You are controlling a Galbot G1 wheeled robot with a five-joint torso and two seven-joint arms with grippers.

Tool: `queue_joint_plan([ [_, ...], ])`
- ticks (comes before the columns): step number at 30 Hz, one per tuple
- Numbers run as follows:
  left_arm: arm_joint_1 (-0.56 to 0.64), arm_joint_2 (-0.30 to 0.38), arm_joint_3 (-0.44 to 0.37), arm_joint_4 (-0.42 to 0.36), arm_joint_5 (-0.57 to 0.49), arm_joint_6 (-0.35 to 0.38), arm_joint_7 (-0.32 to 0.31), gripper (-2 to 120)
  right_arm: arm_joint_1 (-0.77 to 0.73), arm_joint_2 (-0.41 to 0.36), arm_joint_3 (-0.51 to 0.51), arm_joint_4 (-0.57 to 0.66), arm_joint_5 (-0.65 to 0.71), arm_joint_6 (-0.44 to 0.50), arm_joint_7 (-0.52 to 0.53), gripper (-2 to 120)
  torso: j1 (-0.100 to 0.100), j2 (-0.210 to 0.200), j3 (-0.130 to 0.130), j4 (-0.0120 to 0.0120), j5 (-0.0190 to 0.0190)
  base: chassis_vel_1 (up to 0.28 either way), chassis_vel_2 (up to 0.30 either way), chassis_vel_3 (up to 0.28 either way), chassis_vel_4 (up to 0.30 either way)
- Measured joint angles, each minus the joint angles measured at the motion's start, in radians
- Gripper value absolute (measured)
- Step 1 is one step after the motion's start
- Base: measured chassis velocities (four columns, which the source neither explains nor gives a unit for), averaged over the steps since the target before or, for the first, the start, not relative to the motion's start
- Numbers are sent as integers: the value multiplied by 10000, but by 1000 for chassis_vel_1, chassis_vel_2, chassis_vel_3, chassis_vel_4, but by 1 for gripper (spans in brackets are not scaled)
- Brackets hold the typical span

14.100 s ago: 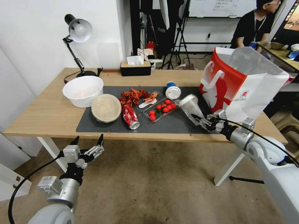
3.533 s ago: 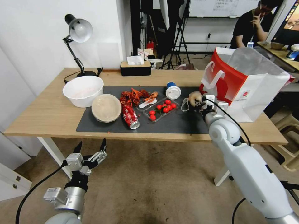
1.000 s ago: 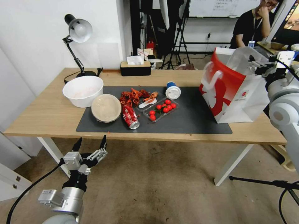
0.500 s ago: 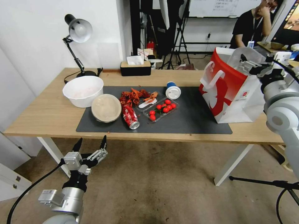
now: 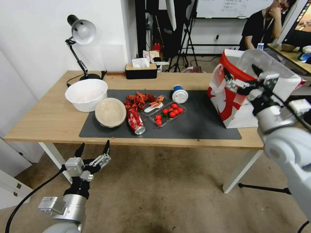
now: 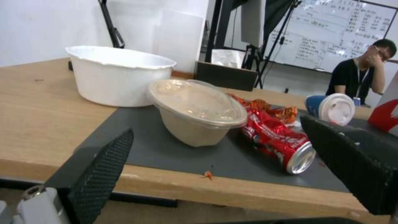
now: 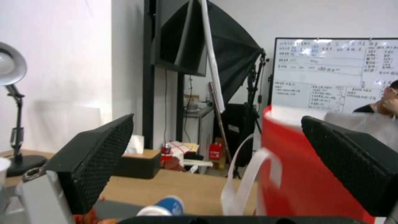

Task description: Pick up the trash from the table and place it into the takeout bag.

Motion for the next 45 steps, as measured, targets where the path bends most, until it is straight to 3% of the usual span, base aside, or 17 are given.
queue_joint_plan([
  [14,-69,47,2,201,-32,-80,29,100,-2643,1237,334,-67,-1040,1782,-445,100,-1,0,-1,0,-2,0,0,0,0],
  [31,-38,-112,20,275,76,-80,77,100,-4615,2063,501,-388,-1635,2834,-568,100,0,0,0,2,0,0,0,0,0],
  [45,126,-392,-40,184,210,-149,89,100,-6029,2632,197,-499,-2516,3601,15,100,-1,-1,0,0,-1,0,0,0,0],
])
